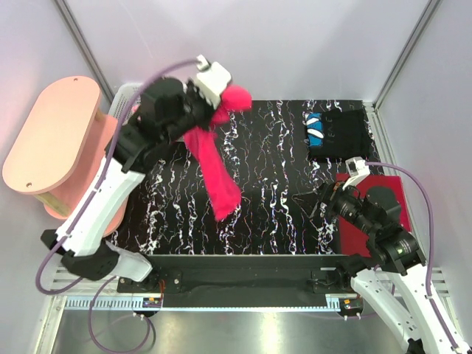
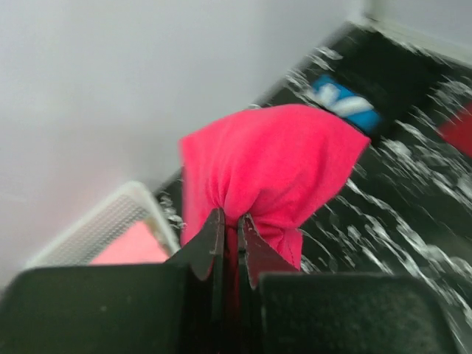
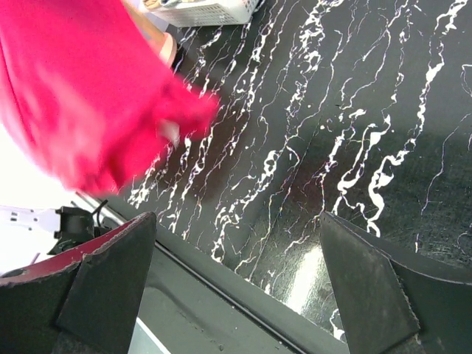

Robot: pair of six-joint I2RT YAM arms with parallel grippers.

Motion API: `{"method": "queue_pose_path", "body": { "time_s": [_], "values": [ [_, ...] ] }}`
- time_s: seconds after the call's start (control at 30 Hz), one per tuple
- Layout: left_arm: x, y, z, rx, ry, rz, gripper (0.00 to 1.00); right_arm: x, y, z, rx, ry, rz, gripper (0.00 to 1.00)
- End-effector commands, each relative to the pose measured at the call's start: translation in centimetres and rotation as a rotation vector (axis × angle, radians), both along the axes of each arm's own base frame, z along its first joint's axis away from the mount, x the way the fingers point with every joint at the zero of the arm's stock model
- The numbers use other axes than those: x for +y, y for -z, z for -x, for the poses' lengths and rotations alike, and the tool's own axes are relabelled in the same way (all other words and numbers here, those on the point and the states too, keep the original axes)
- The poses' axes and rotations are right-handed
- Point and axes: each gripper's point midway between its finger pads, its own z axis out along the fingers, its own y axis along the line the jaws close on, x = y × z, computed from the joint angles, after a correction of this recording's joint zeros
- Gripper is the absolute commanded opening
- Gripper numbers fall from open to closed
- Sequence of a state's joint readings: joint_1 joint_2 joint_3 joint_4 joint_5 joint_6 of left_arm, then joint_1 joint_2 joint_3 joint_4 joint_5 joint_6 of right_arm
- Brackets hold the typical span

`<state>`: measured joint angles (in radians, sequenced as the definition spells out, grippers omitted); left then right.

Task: Fold and stack the t-shirts
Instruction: Move the tshirt to the center of the board

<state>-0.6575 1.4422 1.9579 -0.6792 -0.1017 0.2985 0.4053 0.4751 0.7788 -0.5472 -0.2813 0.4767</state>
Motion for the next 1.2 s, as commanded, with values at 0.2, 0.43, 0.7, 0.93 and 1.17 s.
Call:
{"method": "queue_pose_path", "body": {
  "time_s": [0.2,0.43,0.7,0.93,1.17],
  "values": [
    [-7.0,12.5,9.3,0.354,0.434,-0.149,0.0,-0.1,-1.8,0.2,-0.05,0.002,-0.024,1.0],
    [-14.7,12.6,11.7,0.359,0.587,-0.181,0.0,-0.4,-2.8,0.2,-0.059,0.025,-0.042,1.0],
    [-18.5,23.2,11.6,0.606,0.564,-0.279,0.99,-0.6,-4.1,0.8,-0.075,0.018,-0.031,1.0],
    [-12.6,29.9,8.2,0.628,0.374,-0.385,0.99,-0.4,-3.2,0.8,-0.056,-0.004,0.0,1.0],
    [-5.9,36.2,8.9,0.705,0.231,-0.462,0.99,0.1,1.3,0.0,0.076,-0.016,0.055,1.0]
  ]
}}
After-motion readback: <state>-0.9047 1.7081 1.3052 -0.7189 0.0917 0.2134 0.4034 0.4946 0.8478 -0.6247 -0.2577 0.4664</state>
